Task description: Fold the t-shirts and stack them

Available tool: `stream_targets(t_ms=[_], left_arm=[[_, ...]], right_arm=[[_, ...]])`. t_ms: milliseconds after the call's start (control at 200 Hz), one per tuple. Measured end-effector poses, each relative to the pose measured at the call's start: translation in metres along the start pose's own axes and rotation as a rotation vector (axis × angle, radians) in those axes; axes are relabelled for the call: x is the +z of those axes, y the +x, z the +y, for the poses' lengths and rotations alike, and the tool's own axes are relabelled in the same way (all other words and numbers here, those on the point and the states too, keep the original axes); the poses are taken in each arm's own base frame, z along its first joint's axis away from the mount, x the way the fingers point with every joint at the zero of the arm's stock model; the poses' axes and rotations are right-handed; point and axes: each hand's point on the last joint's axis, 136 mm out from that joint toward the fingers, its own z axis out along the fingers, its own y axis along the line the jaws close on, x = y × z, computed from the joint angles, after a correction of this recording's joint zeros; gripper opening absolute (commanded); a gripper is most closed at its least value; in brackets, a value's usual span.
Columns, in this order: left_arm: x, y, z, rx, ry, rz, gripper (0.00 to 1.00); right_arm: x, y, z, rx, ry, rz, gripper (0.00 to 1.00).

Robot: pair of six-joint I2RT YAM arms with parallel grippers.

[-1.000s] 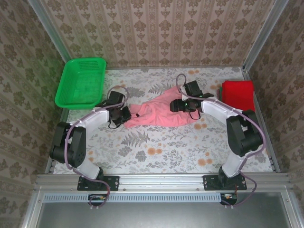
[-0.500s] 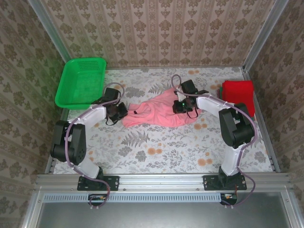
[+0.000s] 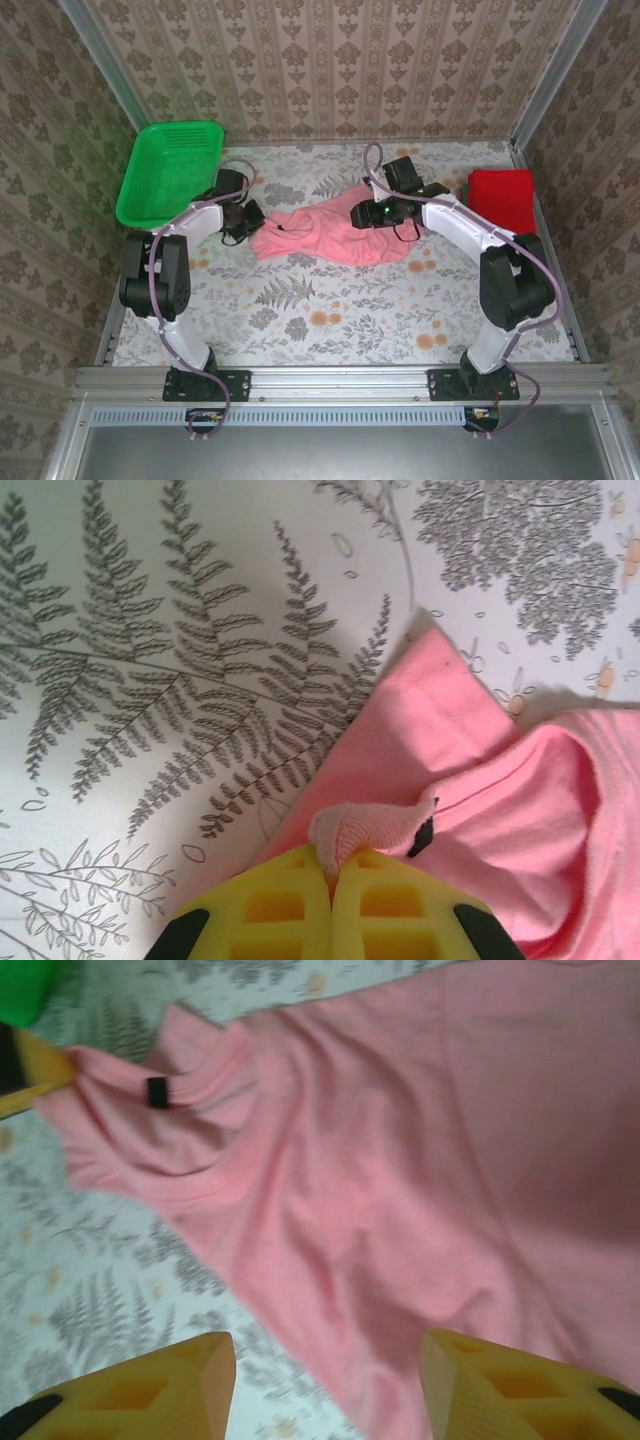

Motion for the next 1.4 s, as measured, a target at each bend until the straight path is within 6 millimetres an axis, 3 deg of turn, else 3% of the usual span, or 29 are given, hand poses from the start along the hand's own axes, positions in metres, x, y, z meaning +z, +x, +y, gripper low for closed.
stream_targets(t_ms=[165, 300, 350, 500, 700, 875, 1015, 1110, 1230, 1310, 1325, 1360, 1380, 1400], left_arm=[[0.0, 0.003, 0.001, 0.004, 0.003, 0.007, 0.0], [0.002, 0.008, 0.006, 0.002, -0.007, 0.016, 0.0], [0.002, 0.009, 0.007, 0.001, -0.008, 0.018, 0.0], [0.002, 0.007, 0.006, 0.002, -0.003, 0.013, 0.0], [0.003, 0.0, -0.003, 0.006, 0.015, 0.006, 0.0], [0.017, -0.016, -0.016, 0.008, 0.03, 0.005, 0.0], [0.032, -0.038, -0.03, 0.006, 0.048, -0.003, 0.0], [0.041, -0.059, -0.039, -0.001, 0.062, -0.021, 0.0], [0.048, -0.084, -0.045, -0.013, 0.079, -0.046, 0.0], [0.05, -0.095, -0.046, -0.023, 0.086, -0.057, 0.18], [0.05, -0.096, -0.045, -0.023, 0.086, -0.058, 0.23], [0.049, -0.099, -0.044, -0.03, 0.085, -0.062, 0.35], [0.049, -0.099, -0.043, -0.037, 0.083, -0.064, 0.42], [0.048, -0.101, -0.042, -0.039, 0.082, -0.067, 0.53]], right_arm=[[0.035, 0.001, -0.035, 0.048, 0.091, 0.051, 0.52], [0.057, 0.01, -0.046, 0.073, 0.104, 0.106, 0.46], [0.061, 0.013, -0.047, 0.073, 0.102, 0.119, 0.35], [0.062, 0.012, -0.042, 0.07, 0.076, 0.13, 0.0], [0.049, 0.008, -0.03, 0.041, 0.033, 0.122, 0.0], [0.006, -0.013, 0.009, -0.026, -0.066, 0.037, 0.0], [-0.025, -0.015, 0.062, -0.121, -0.203, -0.005, 0.0], [-0.037, 0.0, 0.101, -0.195, -0.308, 0.023, 0.0], [-0.04, 0.033, 0.148, -0.298, -0.431, 0.108, 0.0], [-0.041, 0.061, 0.175, -0.371, -0.504, 0.18, 0.0], [-0.042, 0.066, 0.179, -0.386, -0.517, 0.195, 0.04], [-0.043, 0.078, 0.19, -0.421, -0.543, 0.232, 0.24], [-0.043, 0.083, 0.196, -0.441, -0.556, 0.249, 0.41], [-0.044, 0.089, 0.201, -0.459, -0.569, 0.265, 0.5]])
